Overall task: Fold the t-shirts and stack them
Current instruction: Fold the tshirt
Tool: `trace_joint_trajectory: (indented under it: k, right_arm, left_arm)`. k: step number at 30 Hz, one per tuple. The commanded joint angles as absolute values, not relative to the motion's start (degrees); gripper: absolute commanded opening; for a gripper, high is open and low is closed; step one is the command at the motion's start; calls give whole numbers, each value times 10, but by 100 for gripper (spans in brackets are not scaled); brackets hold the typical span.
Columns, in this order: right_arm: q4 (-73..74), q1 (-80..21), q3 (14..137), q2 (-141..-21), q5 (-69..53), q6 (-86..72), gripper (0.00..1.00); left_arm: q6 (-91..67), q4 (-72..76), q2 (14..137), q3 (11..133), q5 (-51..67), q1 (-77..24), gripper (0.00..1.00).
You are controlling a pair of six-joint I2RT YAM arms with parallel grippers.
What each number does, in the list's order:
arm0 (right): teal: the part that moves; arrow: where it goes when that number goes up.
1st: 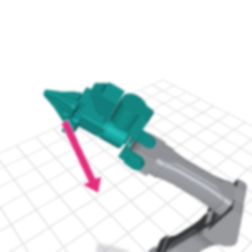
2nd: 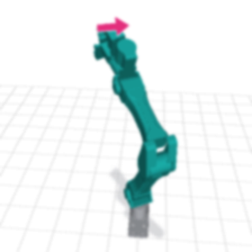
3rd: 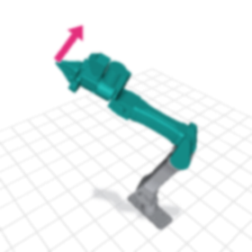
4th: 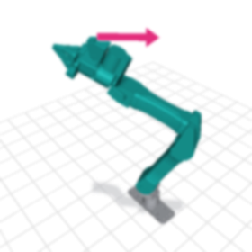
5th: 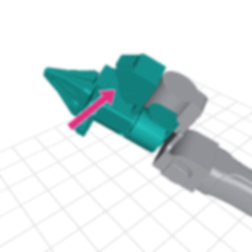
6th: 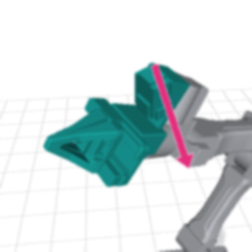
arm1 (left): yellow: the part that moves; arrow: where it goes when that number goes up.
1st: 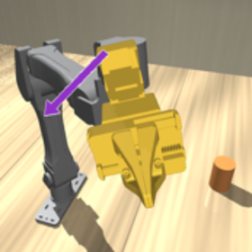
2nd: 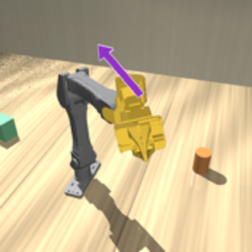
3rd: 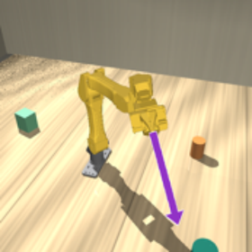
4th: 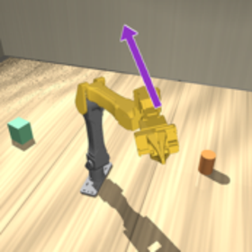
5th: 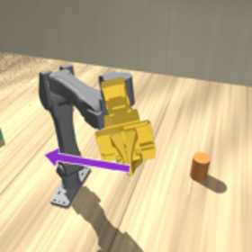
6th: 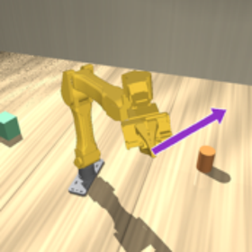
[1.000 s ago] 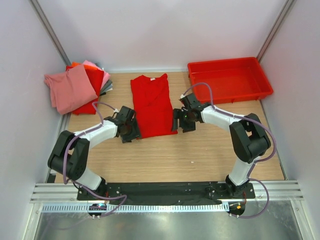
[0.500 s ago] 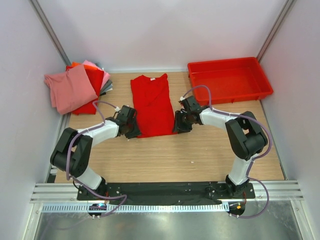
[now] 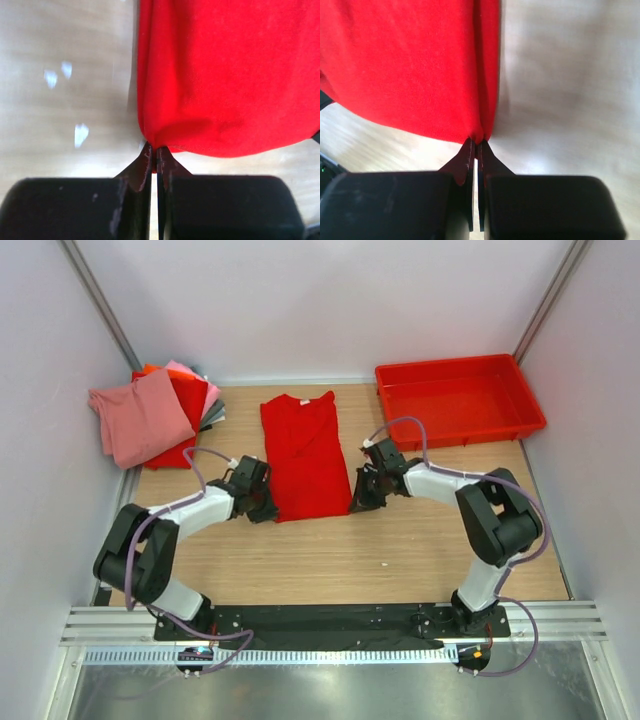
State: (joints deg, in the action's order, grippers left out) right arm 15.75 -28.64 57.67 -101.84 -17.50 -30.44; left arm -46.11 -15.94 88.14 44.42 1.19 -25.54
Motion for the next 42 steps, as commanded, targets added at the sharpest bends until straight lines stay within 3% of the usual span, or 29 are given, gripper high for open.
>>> trace_joint_trajectory:
  k: [1,13,20,32,42]
  right_arm:
    - [172,-287,540,-933,-170,-316,1]
    - [286,-414,410,-582,-97,-448,2]
    - [388,-440,431,-482,-37,-476,1]
    - [445,-432,578,-585,69,-404,1]
    - [402,-298,773,-830,65,-287,1]
  left_arm:
    - [-464,-231,824,429,25,-267,0]
    - [-588,-412,536,372,11,-401,0]
    - [-589,-550,458,436,-22,-412,0]
    - [-511,-556,602,589,-63,-405,0]
    - [-404,-510,862,771,-5,-245,0]
